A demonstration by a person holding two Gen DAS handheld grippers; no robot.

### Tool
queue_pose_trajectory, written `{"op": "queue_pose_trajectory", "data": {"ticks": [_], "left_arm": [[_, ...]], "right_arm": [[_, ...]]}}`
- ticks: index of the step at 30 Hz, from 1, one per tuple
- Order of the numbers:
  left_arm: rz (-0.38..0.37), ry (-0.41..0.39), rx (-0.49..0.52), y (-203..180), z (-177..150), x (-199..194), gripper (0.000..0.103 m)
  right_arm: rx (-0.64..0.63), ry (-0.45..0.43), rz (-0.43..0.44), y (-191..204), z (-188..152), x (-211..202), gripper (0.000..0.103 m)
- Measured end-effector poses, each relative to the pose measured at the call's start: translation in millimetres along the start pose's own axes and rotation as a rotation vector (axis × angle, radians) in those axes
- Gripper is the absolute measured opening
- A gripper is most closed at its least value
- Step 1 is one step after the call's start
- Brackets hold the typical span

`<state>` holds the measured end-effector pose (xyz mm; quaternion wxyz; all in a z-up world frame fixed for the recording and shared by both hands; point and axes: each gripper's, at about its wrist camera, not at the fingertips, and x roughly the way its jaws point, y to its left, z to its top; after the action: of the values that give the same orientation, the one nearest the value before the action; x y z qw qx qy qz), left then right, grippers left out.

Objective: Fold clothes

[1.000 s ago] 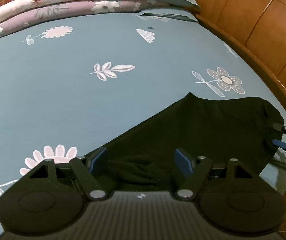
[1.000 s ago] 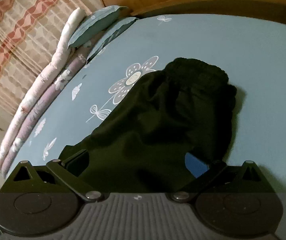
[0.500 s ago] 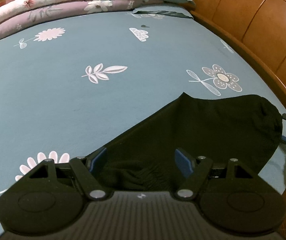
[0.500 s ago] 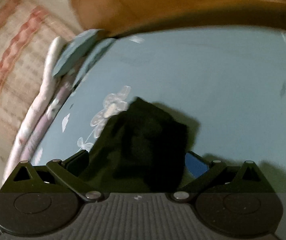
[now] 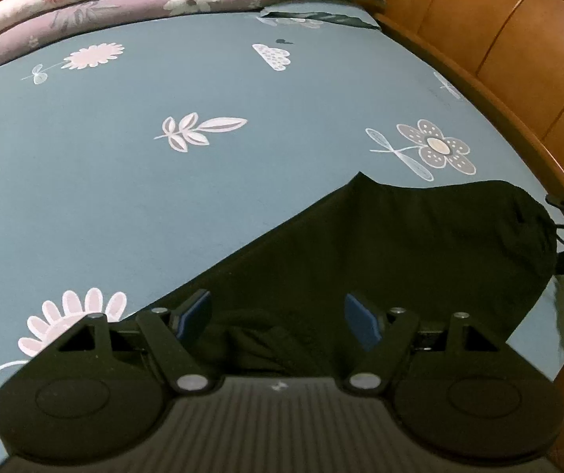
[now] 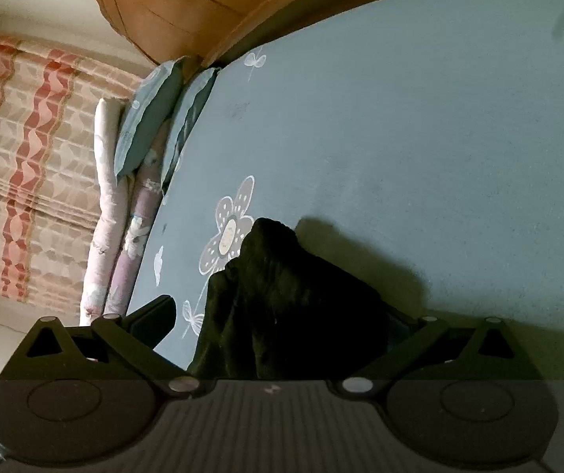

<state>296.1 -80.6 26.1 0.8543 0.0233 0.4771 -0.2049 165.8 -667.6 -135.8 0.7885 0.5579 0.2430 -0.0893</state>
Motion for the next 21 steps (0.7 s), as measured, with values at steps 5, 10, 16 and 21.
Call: {"op": "queue_pose_trajectory", "data": {"ticks": [5, 10, 16, 21], "left_arm": [[0.004, -0.002, -0.026, 7.6, -2.2, -1.7, 0.075], [0.007, -0.008, -0.022, 10.4, -1.1, -3.0, 0.075], [0.0, -0.01, -0.037, 16.5, -7.5, -3.9, 0.075], [0.015, 0.01, -0.082, 28.4, -10.9, 3.4, 0.075]], "right_arm": [[-0.051, 0.043, 0.028, 4.1, -30.6, -9.2, 0.103], [-0.055, 0.018, 0.059, 6.7, -16.1, 8.2, 0.103], [-0.057, 0.003, 0.137, -2.5, -4.4, 11.8, 0.103], [-0.13, -0.005, 0.124, -0.2, -13.0, 9.3, 0.102]]}}
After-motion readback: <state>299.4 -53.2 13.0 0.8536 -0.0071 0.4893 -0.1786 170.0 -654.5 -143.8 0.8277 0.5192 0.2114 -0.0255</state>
